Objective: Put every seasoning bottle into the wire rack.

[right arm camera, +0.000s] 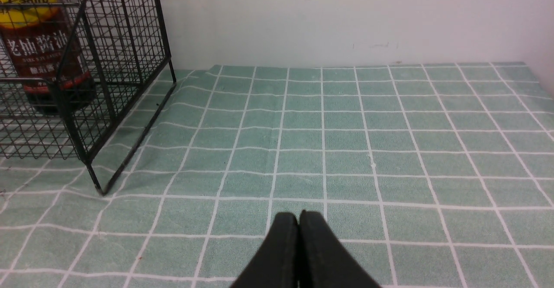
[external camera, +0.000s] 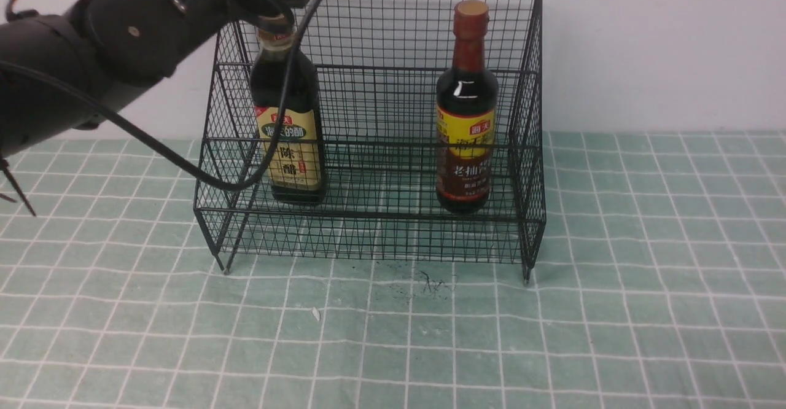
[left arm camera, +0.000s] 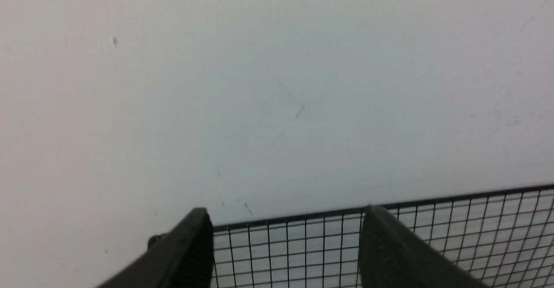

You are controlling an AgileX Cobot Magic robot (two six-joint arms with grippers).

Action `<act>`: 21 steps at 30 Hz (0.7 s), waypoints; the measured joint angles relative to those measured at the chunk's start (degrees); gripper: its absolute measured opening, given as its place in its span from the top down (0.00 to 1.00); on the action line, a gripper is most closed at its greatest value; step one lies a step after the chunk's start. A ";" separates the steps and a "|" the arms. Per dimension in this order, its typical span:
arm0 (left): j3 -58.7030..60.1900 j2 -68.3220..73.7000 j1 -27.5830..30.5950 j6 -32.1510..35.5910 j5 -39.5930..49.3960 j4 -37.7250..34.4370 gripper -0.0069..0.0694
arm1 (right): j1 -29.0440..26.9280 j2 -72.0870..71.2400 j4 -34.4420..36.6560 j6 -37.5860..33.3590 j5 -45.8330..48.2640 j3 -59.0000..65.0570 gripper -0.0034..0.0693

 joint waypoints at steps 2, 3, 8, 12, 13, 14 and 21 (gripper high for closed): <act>0.00 -2.06 0.00 0.80 2.83 0.00 0.41 | 0.00 0.00 0.00 0.00 0.00 0.00 0.97; 0.00 -3.64 0.12 1.38 6.31 0.00 0.46 | 0.00 0.00 0.00 0.00 0.00 0.00 0.97; 0.00 -9.79 1.98 2.43 29.48 1.41 0.79 | 0.00 0.00 0.00 0.00 0.00 0.00 0.97; 0.00 -14.05 5.70 0.76 46.27 3.48 0.90 | 0.00 0.00 0.00 0.00 0.00 0.00 0.97; 0.00 -15.65 7.52 -0.92 50.15 4.42 0.91 | 0.00 0.00 0.00 0.00 0.00 0.00 0.97; 0.00 -17.03 9.23 -3.07 53.60 5.09 0.92 | 0.00 0.00 0.00 0.00 0.00 0.00 0.97; 4.57 -29.30 16.39 -11.39 62.36 7.51 0.92 | 0.00 0.00 0.00 0.00 0.00 0.00 0.97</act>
